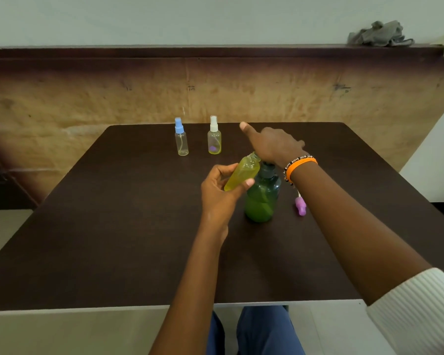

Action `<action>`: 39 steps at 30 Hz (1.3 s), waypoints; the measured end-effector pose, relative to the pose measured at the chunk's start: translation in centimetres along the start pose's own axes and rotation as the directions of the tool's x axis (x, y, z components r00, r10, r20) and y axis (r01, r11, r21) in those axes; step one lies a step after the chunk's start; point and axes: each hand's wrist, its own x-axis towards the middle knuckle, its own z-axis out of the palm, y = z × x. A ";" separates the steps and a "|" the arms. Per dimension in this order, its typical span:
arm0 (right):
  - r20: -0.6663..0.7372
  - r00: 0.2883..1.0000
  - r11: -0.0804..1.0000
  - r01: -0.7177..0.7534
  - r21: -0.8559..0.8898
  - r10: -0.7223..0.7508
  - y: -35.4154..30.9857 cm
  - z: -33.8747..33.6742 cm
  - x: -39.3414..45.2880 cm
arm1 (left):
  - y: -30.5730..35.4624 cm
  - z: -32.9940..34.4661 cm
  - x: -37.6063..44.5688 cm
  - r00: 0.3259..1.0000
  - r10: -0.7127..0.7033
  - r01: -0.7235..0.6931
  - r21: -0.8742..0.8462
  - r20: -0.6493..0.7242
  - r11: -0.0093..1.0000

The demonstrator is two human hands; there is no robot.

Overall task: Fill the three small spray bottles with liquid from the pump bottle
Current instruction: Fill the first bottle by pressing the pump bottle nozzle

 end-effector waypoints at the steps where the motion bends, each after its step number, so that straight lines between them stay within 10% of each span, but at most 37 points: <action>1: -0.013 1.000 1.000 0.023 -0.017 -0.023 -0.1 0.1 0.0 | 0.0 0.0 0.0 1.000 -0.002 0.002 -0.003 -0.003 1.000; 9: 0.047 0.999 0.999 0.012 -0.031 -0.010 -0.3 -1.0 0.4 | 0.1 0.2 0.0 1.000 0.006 -0.006 -0.002 0.013 1.000; 15: 0.042 0.999 0.962 -0.045 0.268 0.034 0.5 0.7 1.4 | -0.2 0.1 0.1 1.000 0.008 -0.008 0.011 0.018 1.000; 39: 0.064 0.997 0.971 -0.047 0.233 0.033 0.4 -0.1 1.3 | -0.4 0.1 -0.2 0.999 0.007 -0.006 -0.027 0.041 1.000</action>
